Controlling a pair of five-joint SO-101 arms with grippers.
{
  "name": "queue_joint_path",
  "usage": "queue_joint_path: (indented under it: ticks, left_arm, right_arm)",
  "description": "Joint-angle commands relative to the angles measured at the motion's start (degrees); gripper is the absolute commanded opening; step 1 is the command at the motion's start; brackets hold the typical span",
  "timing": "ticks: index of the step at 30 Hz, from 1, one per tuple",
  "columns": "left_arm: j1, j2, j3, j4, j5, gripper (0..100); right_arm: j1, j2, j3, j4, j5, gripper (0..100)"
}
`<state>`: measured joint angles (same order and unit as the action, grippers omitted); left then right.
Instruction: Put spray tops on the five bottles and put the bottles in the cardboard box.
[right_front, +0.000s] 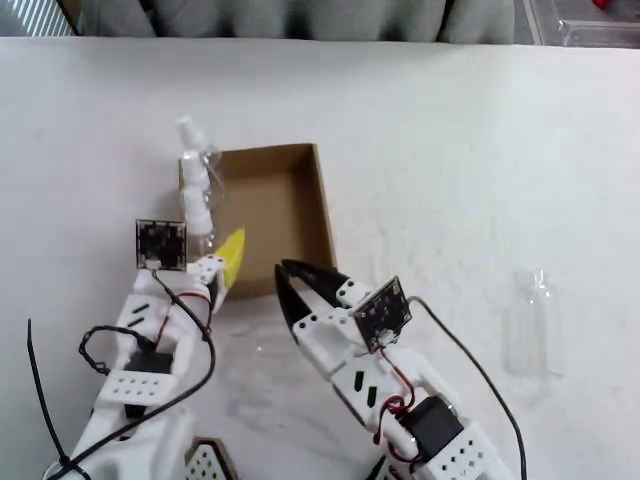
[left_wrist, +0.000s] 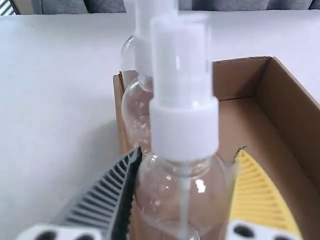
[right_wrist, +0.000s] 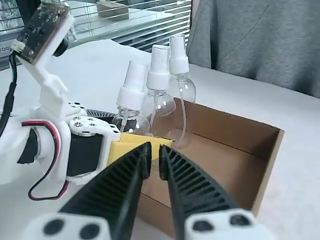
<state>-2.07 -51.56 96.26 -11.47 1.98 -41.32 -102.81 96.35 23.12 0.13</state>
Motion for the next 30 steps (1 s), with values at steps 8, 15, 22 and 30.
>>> queue_joint_path:
  ticks: [8,15,22,30]
  left_arm:
    - [-0.75,-6.64,0.09,5.54,0.88,28]
    - [-0.75,-18.68,0.53,16.79,0.79,28]
    - [-0.75,-34.59,1.05,31.56,0.79,28]
    - [-0.57,-53.76,0.79,49.41,0.35,28]
  right_arm:
    - [0.75,-0.48,0.44,0.04,0.53,1.5]
    - [0.75,-0.48,0.44,0.04,0.53,1.5]
    - [0.75,-0.48,0.44,0.04,0.62,1.5]
    - [0.75,-0.48,0.44,0.04,0.62,1.5]
